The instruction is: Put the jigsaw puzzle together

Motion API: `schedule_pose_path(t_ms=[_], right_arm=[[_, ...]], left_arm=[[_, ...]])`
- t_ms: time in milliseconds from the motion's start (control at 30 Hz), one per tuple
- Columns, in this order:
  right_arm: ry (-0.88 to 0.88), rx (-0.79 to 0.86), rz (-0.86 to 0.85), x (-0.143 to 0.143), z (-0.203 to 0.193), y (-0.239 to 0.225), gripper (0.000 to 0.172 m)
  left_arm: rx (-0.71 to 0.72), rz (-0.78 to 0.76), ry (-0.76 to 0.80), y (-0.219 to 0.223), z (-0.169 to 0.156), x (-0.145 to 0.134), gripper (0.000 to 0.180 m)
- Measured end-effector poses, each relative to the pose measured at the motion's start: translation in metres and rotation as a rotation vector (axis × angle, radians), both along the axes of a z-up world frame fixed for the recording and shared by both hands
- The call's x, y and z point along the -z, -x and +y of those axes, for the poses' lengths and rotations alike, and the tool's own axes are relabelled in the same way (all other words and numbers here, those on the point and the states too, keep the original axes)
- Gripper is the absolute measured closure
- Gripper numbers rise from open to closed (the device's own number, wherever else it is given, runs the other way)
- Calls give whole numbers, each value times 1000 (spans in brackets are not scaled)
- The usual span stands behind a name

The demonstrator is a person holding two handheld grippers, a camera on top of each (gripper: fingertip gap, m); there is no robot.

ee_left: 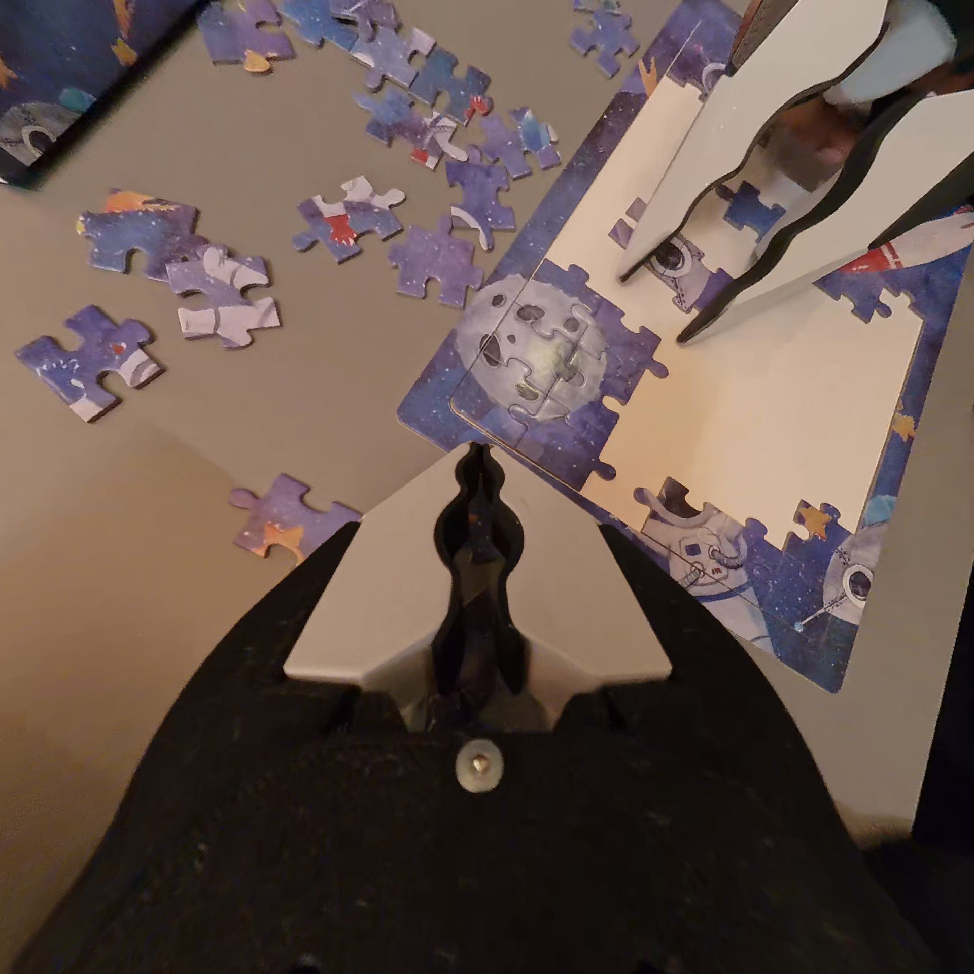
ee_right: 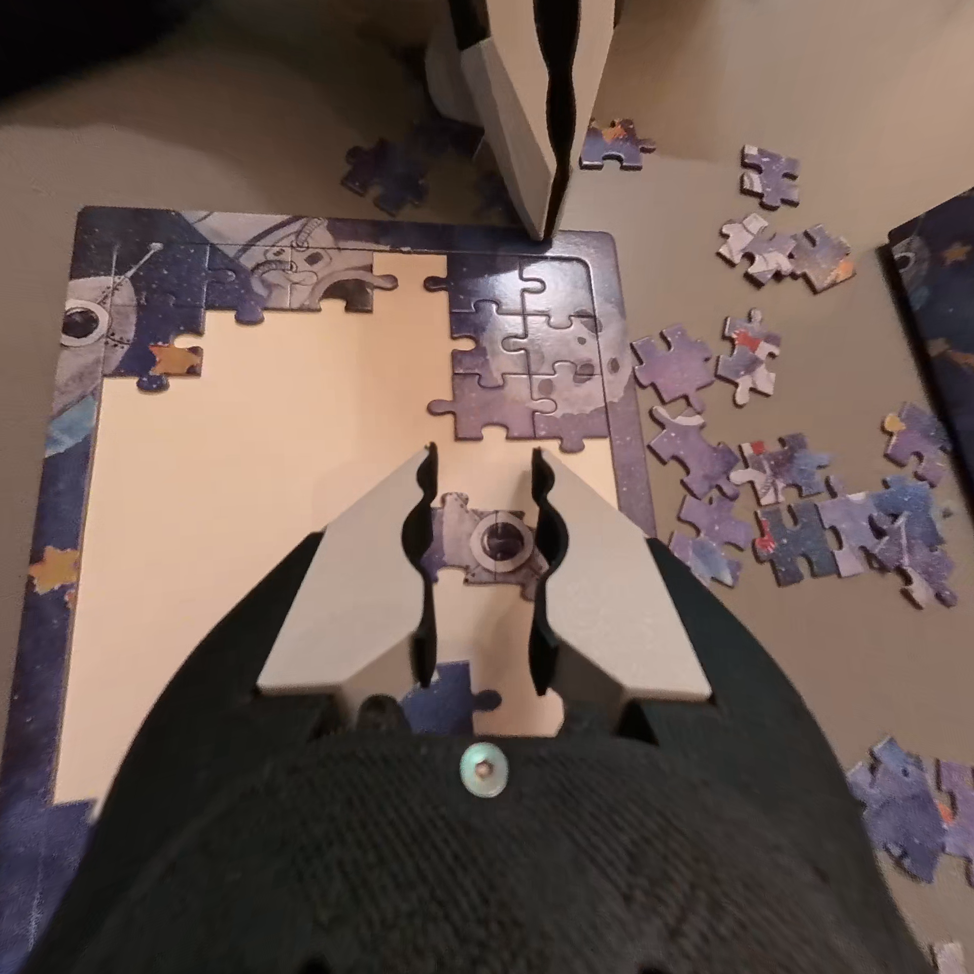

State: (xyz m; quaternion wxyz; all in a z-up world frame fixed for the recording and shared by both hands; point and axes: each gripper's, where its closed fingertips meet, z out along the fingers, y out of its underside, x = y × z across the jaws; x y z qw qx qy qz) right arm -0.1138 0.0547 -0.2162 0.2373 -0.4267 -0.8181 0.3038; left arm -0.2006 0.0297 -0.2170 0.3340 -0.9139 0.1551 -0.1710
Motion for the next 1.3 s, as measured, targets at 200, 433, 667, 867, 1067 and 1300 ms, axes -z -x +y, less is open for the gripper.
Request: schedule_pose_path(t_ms=[200, 433, 667, 867, 1067, 1300], right_arm=[[15, 2, 3, 0, -1, 4, 138], [14, 7, 12, 1, 0, 5, 139], [37, 14, 25, 1, -1, 10, 144], [60, 24, 17, 1, 0, 11, 143], [74, 34, 37, -1, 0, 11, 142], [215, 135, 243, -46, 25, 9, 142]], left_arm=[[-64, 62, 1, 15, 1, 2, 180], [-71, 14, -2, 13, 4, 3, 180], [-72, -9, -10, 12, 5, 3, 180], [-72, -18, -14, 12, 5, 3, 180], [-69, -12, -28, 13, 6, 2, 178], [-223, -30, -277, 43, 21, -45, 172]])
